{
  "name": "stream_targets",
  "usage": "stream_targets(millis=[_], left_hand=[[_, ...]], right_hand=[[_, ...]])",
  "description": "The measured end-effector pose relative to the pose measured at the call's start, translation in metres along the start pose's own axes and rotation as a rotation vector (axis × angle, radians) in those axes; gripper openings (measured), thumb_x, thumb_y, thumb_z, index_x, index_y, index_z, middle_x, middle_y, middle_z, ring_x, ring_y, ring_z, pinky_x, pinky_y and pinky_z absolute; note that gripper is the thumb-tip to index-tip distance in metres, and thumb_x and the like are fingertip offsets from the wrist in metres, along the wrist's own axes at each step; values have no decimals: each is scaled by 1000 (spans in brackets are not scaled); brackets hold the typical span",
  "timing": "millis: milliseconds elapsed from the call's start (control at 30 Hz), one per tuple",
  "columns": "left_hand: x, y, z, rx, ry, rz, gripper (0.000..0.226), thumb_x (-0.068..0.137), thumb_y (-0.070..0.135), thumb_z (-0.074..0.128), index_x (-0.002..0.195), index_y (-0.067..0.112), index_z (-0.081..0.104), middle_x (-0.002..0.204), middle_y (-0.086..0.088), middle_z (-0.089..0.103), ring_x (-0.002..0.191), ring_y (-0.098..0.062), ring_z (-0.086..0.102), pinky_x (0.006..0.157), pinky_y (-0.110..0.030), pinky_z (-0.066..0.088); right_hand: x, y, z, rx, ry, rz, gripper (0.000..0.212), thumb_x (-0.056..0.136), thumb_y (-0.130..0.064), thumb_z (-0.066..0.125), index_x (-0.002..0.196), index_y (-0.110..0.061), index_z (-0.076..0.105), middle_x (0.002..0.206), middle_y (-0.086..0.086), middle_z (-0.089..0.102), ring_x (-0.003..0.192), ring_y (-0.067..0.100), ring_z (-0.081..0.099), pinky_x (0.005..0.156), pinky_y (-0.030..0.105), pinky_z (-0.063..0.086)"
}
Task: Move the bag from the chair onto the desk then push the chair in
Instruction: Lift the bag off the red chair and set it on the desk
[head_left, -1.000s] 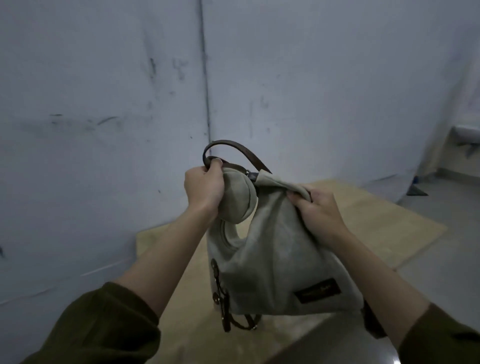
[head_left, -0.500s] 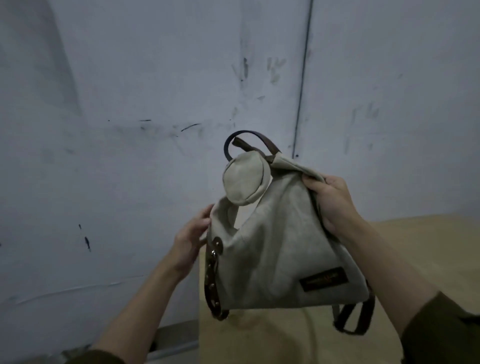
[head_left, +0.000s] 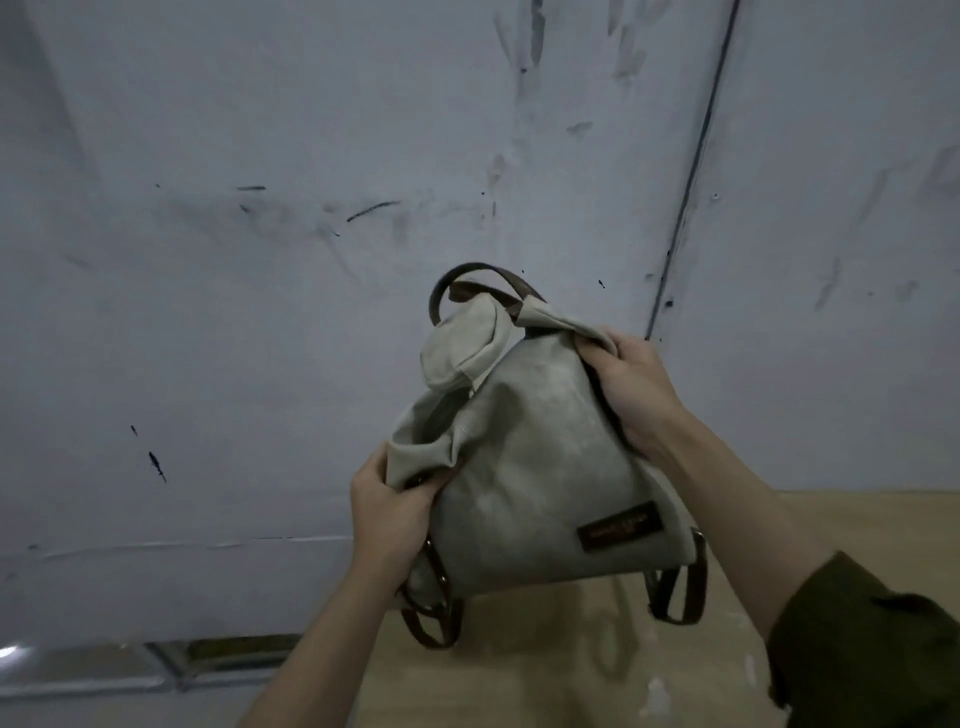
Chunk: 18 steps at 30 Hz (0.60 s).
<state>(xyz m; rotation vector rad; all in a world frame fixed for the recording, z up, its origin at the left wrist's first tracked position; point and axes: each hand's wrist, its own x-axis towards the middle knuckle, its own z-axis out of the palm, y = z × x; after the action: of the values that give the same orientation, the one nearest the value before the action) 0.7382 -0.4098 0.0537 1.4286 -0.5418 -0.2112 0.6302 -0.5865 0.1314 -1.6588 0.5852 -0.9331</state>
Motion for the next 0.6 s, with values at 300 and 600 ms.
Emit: stream_targets(millis=[300, 600], left_hand=[[44, 16, -1, 388, 213, 283, 23, 65, -2, 73, 74, 13, 57, 62, 5, 56, 54, 3, 51, 46, -8, 37], [62, -11, 10, 472, 102, 350, 44, 60, -19, 60, 82, 18, 60, 73, 14, 60, 66, 12, 56, 56, -3, 40]], right_hand=[[50, 33, 35, 221, -161, 177, 26, 95, -10, 42, 88, -22, 64, 92, 8, 67, 86, 23, 63, 73, 30, 54], [50, 89, 29, 268, -198, 286, 28, 97, -16, 38, 90, -28, 63, 90, 4, 67, 80, 20, 63, 63, 30, 54]])
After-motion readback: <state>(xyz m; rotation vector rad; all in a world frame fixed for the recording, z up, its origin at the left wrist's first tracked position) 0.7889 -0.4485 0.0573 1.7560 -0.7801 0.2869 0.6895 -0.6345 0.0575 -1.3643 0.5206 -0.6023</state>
